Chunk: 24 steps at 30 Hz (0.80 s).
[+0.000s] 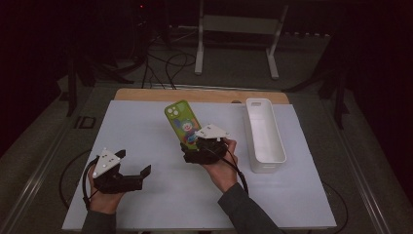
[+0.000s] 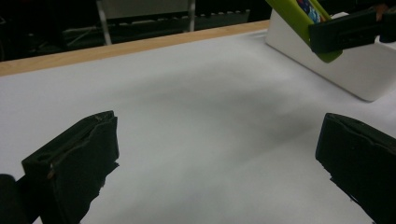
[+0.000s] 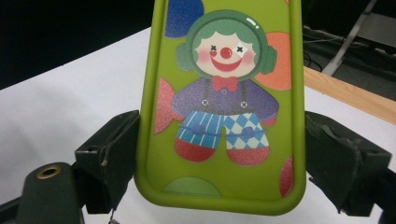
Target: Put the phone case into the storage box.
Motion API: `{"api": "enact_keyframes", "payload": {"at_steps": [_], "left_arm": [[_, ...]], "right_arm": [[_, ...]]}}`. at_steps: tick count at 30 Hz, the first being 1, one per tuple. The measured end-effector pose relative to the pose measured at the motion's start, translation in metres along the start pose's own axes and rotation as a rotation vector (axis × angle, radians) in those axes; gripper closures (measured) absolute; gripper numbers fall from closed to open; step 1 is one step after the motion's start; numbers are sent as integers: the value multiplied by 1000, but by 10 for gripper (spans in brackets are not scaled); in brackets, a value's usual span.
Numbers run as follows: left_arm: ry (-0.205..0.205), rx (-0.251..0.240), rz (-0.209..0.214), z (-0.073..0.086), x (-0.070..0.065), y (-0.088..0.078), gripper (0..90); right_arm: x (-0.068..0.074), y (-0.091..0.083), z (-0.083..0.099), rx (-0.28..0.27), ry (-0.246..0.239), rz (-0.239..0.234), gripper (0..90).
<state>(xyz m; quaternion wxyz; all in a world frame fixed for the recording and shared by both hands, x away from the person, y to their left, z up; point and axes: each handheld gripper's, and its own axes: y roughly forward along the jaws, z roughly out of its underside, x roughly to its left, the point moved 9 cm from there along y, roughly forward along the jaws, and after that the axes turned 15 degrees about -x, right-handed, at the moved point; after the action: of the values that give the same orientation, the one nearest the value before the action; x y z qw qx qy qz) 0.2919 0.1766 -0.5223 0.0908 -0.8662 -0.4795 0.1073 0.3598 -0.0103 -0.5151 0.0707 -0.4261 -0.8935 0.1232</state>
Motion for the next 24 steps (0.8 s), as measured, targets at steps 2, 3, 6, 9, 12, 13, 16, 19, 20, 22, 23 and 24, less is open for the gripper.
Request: {"api": "enact_keyframes", "payload": {"at_steps": [2, 3, 6, 9, 12, 13, 16, 19, 20, 22, 23, 24], "left_arm": [[-4, 3, 4, -2, -1, 3, 0], [-4, 3, 4, -2, -1, 3, 0], [-20, 1, 10, -5, -3, 7, 4], [-31, -4, 28, -9, -6, 10, 5], [-42, -5, 33, -12, -8, 13, 6], [-43, -5, 30, -13, -8, 15, 9], [-49, -1, 35, -16, -10, 18, 17], [-58, 4, 43, -18, -12, 23, 28], [-58, 7, 45, -18, -12, 24, 32], [-62, 12, 45, -18, -13, 26, 38], [-65, 20, 48, -18, -14, 30, 38], [-66, 20, 48, -19, -14, 32, 41]], "right_arm": [[1, -1, -1, -7, 2, -3, 156], [1, -1, -1, -7, 2, -3, 156], [2, -2, -3, -16, 0, -2, 156], [3, -3, -3, -16, -1, -8, 156], [5, -3, -2, -12, -7, -14, 156], [5, -3, -2, -11, -5, -14, 156], [6, -3, -3, -16, -6, -15, 156], [6, -4, -3, -20, -2, -16, 156], [6, -4, -4, -22, -3, -17, 156], [6, -4, -4, -22, -4, -17, 156], [7, -4, -4, -22, -4, -19, 156], [8, -4, -4, -24, -8, -19, 156]]}}
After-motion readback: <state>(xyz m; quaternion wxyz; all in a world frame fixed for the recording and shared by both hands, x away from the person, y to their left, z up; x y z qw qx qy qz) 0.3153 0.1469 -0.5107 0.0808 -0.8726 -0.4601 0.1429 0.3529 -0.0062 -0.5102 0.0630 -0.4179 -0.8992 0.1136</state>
